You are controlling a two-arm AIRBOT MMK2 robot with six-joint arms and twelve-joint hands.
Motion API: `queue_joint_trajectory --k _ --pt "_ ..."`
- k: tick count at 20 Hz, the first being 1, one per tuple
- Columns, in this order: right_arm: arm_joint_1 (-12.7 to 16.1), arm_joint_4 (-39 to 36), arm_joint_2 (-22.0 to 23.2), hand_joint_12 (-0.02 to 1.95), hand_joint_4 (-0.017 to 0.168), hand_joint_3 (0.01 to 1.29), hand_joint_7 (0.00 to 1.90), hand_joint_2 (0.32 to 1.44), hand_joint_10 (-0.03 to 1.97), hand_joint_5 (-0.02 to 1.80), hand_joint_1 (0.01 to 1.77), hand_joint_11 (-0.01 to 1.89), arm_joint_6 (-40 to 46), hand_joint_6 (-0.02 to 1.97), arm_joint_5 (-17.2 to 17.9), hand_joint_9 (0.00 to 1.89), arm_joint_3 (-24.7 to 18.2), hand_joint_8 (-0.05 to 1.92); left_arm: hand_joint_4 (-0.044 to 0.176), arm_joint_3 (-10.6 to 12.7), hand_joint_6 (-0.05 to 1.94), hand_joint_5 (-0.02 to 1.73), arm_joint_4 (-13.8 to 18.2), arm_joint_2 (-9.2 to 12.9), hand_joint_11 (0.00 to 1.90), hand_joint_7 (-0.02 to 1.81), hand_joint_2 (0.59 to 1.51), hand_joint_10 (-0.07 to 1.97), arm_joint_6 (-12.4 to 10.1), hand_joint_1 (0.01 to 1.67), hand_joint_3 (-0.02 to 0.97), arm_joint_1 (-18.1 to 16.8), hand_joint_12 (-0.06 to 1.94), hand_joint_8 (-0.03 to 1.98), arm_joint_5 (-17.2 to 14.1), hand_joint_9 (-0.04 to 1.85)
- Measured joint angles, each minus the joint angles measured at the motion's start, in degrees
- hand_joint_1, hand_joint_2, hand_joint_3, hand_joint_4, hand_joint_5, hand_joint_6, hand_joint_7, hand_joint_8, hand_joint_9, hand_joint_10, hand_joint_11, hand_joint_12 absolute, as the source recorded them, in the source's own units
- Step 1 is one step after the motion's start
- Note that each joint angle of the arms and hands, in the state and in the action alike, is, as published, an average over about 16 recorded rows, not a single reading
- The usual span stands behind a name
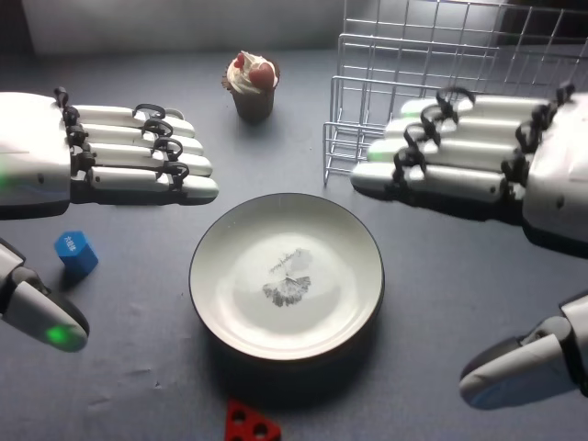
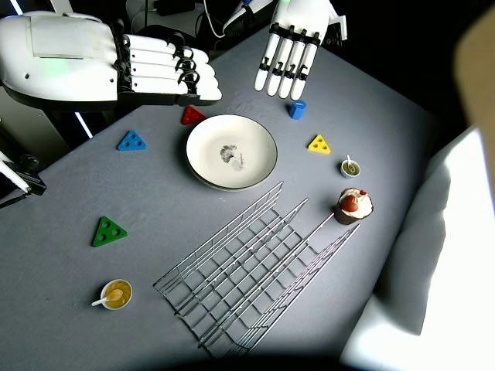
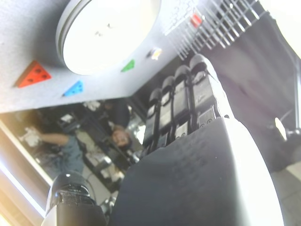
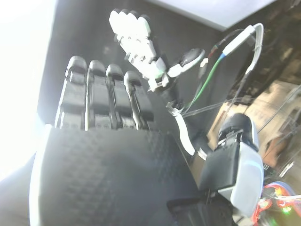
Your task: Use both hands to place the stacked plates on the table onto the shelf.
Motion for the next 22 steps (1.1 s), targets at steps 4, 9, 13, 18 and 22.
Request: queue_joint_trajectory --k 4,9,13,18,22 --pt "-1.22 -0.68 0.03 0.02 -0.001 0.01 0.02 0.85 0.02 0.02 0.01 0.02 0.00 0.02 -0.66 0.03 0.27 0.02 0.001 0.80 0.01 0.07 -0.15 -0.12 0.03 0.08 0.900 0.01 0.40 0.03 0.008 0.03 0.08 0.00 -1.52 0.07" --pt "-1.93 -0.56 -0.01 0.02 -0.001 0.01 0.03 0.86 0.02 0.02 0.01 0.03 0.00 0.02 -1.24 0.03 0.40 0.02 0.001 1.94 0.01 0.07 -0.38 -0.08 0.04 0.09 0.903 0.01 0.77 0.03 0.008 0.22 0.08 0.00 -4.15 0.07" --pt "-2.04 -0.75 -0.03 0.02 -0.003 0.01 0.03 0.86 0.02 0.02 0.01 0.03 0.00 0.02 -1.48 0.03 0.22 0.02 0.001 2.99 0.01 0.08 0.65 0.26 0.04 0.10 0.906 0.01 0.54 0.03 0.008 0.02 0.07 0.00 -6.63 0.08" --pt "-2.08 -1.64 -0.09 0.02 -0.001 0.01 0.03 0.88 0.02 0.02 0.01 0.03 0.00 0.02 -1.68 0.04 -0.21 0.02 0.001 3.39 0.01 0.09 3.22 0.88 0.04 0.11 0.908 0.01 -0.02 0.02 0.009 -0.45 0.06 0.00 -8.92 0.09" --pt "-2.08 -2.31 -0.12 0.02 0.000 0.01 0.04 0.89 0.02 0.03 0.01 0.03 0.00 0.02 -1.68 0.04 -0.41 0.02 0.001 2.12 0.01 0.10 6.49 1.33 0.05 0.12 0.910 0.01 0.01 0.02 0.009 -0.92 0.05 0.00 -9.11 0.09"
